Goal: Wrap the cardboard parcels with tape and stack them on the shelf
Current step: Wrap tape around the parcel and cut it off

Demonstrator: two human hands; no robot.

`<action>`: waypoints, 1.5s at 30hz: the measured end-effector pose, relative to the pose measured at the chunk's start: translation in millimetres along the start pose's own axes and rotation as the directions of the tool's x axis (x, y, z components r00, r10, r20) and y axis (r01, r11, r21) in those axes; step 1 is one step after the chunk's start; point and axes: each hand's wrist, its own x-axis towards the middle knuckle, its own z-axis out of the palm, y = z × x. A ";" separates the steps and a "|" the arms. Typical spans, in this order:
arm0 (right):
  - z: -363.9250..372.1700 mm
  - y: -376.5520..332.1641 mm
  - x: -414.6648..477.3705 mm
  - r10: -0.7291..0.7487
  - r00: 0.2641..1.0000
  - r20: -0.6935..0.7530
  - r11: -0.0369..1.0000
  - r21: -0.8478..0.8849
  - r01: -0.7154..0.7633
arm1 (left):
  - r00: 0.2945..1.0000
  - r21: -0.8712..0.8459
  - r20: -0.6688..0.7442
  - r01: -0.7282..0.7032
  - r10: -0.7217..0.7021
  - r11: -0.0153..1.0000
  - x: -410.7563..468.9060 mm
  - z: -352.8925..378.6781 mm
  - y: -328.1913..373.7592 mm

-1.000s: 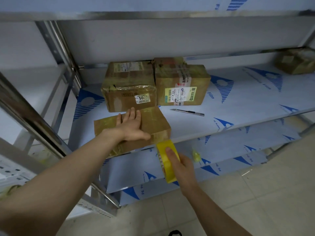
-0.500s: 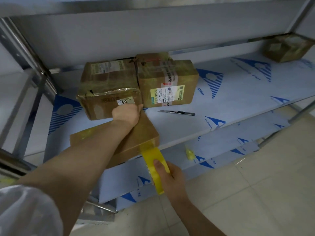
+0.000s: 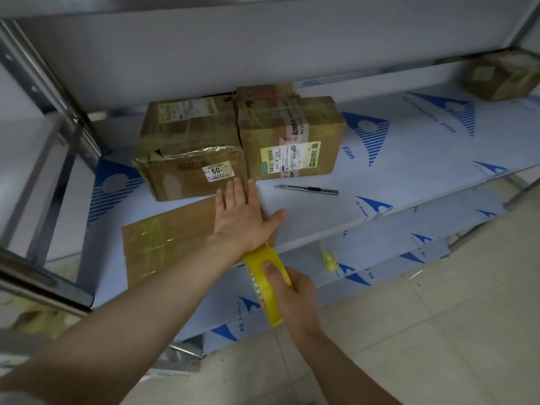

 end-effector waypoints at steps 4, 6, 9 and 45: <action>-0.9 -0.1 -0.9 0.006 1.000 0.014 1.000 -0.004 -0.006 | 0.997 -0.035 0.067 0.026 -0.024 0.999 7.5 -8.3 -8.9; -1.3 -1.0 0.6 -0.001 1.000 0.024 1.000 -0.019 0.001 | 0.999 -0.030 0.016 0.045 -0.045 0.999 9.9 -8.0 -14.2; 0.4 -1.6 1.5 0.002 1.000 0.016 1.000 -0.025 -0.002 | 0.993 -0.012 -0.104 0.052 -0.053 0.999 14.2 -12.3 -20.7; 23.8 -195.0 49.8 -0.068 0.955 0.288 0.991 0.127 0.032 | 0.984 0.009 -0.063 -0.164 0.164 0.986 -22.5 -74.4 -87.7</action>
